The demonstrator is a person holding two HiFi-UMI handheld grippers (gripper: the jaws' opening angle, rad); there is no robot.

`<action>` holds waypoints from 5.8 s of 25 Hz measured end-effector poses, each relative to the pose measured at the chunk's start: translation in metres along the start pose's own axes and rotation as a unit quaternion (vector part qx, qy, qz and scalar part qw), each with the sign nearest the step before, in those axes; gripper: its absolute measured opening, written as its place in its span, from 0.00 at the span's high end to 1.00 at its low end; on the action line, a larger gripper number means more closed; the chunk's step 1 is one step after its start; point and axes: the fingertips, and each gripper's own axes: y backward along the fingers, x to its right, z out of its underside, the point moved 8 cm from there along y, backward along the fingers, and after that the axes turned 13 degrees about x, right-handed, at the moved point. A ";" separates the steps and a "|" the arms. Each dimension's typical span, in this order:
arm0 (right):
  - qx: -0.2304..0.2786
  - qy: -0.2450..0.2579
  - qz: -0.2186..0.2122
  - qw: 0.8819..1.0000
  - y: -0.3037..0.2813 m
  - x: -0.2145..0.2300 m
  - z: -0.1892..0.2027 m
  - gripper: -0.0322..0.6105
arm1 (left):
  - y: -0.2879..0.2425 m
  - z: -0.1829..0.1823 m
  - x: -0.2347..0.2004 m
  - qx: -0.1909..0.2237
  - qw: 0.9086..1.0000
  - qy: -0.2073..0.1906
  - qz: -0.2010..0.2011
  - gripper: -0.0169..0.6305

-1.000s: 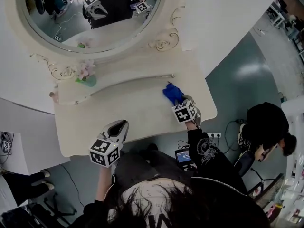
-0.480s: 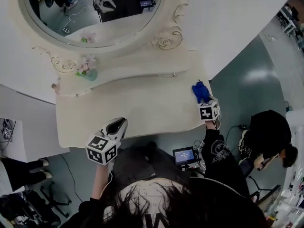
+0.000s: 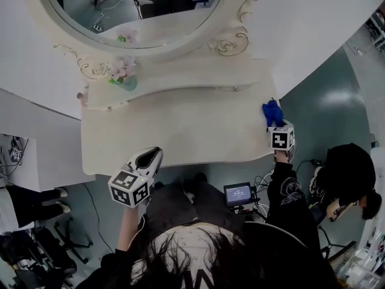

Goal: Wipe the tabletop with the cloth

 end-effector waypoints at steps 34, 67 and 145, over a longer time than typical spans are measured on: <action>0.115 0.048 -0.308 0.943 0.139 -0.520 -0.161 0.81 | 0.275 0.060 -0.193 0.072 0.992 0.049 -0.086 0.96; 0.051 0.224 -0.451 0.862 0.159 -0.734 -0.092 0.81 | 0.333 0.076 -0.228 0.078 0.988 0.064 -0.120 0.96; -0.004 -0.052 0.008 0.999 0.099 -0.028 0.006 0.81 | -0.008 0.002 -0.004 0.041 0.997 -0.008 0.065 0.96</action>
